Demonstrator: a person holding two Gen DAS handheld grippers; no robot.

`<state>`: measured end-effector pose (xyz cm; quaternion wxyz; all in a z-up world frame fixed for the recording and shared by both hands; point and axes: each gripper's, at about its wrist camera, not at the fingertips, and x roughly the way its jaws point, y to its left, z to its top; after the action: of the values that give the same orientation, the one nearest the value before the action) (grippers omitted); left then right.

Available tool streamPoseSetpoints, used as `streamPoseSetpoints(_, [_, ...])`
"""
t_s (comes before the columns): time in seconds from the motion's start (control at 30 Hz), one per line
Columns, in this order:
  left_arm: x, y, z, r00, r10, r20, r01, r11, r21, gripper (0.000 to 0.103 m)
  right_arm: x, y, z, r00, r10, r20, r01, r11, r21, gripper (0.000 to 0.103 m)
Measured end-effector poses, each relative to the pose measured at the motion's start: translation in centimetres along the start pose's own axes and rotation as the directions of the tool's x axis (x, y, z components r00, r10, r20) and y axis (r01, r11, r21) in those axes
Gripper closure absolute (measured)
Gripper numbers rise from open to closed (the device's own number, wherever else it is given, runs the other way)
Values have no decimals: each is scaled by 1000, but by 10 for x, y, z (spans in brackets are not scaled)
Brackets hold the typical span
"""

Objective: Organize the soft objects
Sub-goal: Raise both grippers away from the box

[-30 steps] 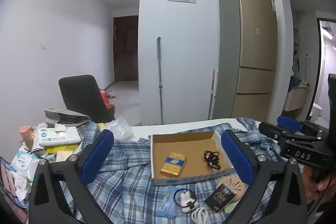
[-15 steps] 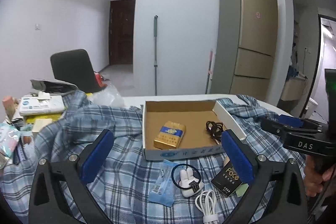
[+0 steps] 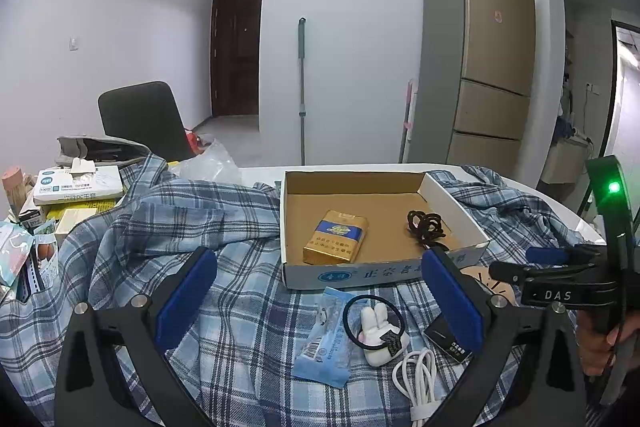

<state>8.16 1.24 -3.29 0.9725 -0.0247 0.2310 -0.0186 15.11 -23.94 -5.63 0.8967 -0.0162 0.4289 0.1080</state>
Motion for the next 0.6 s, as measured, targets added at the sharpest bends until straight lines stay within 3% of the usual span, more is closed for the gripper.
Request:
streamPoseSetpoints(0.13, [-1,-4,0,1000,-4,4,3,1000,18,0,6,6,-4,999,21,-40,-22,1000,-21,30])
streamPoseSetpoints(0.27, [-2,-11,3,999,-36,0,36,998,50,0,1,11,-5,1000,19,-18,-20,999,-40,30])
streamPoseSetpoints(0.43, [10,-30,4,992,-98,-80,108,985,132,0,-12,0,-1,999,18,31,-19,1000,13,30])
streamPoseSetpoints(0.5, [19,-40,5,977,-160,-144,183,969,166,0,-19,-6,2,998,37,55,-39,998,45,30])
streamPoseSetpoints(0.53, [25,-43,5,960,-200,-196,233,958,167,1,-23,-10,4,996,43,72,-47,997,57,30])
streamPoseSetpoints(0.6, [36,-48,7,940,-231,-251,272,951,143,3,-33,-13,9,993,39,109,-46,997,64,30])
